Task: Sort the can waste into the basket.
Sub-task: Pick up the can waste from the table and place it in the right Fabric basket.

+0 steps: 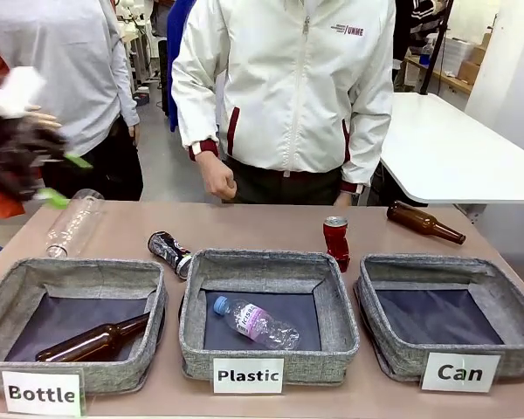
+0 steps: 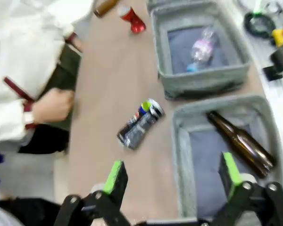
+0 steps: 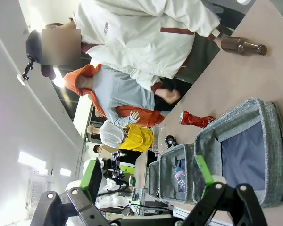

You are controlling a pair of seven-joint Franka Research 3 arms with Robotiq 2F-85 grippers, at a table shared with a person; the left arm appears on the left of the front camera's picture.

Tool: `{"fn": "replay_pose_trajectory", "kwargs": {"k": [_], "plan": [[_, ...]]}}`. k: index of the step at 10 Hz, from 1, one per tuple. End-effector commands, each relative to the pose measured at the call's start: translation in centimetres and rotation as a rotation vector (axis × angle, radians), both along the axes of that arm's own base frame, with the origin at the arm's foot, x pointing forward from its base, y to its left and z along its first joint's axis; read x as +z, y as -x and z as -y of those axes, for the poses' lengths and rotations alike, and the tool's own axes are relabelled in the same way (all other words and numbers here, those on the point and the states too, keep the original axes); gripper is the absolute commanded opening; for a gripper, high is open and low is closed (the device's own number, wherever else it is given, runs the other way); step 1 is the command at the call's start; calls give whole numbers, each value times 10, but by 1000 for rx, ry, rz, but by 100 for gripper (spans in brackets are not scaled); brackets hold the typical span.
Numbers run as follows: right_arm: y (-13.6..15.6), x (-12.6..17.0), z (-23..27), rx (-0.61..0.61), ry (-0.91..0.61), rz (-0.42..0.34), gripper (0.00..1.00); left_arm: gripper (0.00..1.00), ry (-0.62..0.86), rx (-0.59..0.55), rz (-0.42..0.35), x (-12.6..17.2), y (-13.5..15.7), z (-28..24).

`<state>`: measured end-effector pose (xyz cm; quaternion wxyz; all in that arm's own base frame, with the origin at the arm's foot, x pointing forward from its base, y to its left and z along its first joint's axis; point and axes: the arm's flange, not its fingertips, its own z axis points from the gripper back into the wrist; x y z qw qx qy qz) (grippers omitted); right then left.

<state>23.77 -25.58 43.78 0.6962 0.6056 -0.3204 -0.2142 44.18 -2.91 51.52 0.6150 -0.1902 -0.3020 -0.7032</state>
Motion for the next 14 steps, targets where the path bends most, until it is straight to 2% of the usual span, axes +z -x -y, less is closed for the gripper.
{"fn": "replay_pose_trajectory", "kwargs": {"k": [1, 3, 4, 6, 7, 9, 11, 14], "plan": [[-2, 1, 0, -6, -1, 33, 100, 100, -186, -87, -39, -4, -59, 47], [-2, 1, 0, -6, -1, 33, 100, 100, -386, -183, 26, -24, -91, 129], [-2, 1, 0, -6, -1, 33, 100, 100, -455, -254, 5, -37, -103, 156], [-2, 1, 0, -6, -1, 33, 100, 100, -567, -252, 32, -67, -130, 188], [-2, 1, 0, -6, -1, 33, 100, 100, -618, -304, 68, -86, -139, 202], [-2, 1, 0, -6, -1, 33, 100, 100, -645, -387, 65, -113, -146, 212], [-2, 1, 0, -6, -1, 33, 100, 100, -696, -371, 50, -135, -155, 202], [-2, 1, 0, -6, -1, 33, 100, 100, -690, -425, 23, -158, -151, 194]]}}
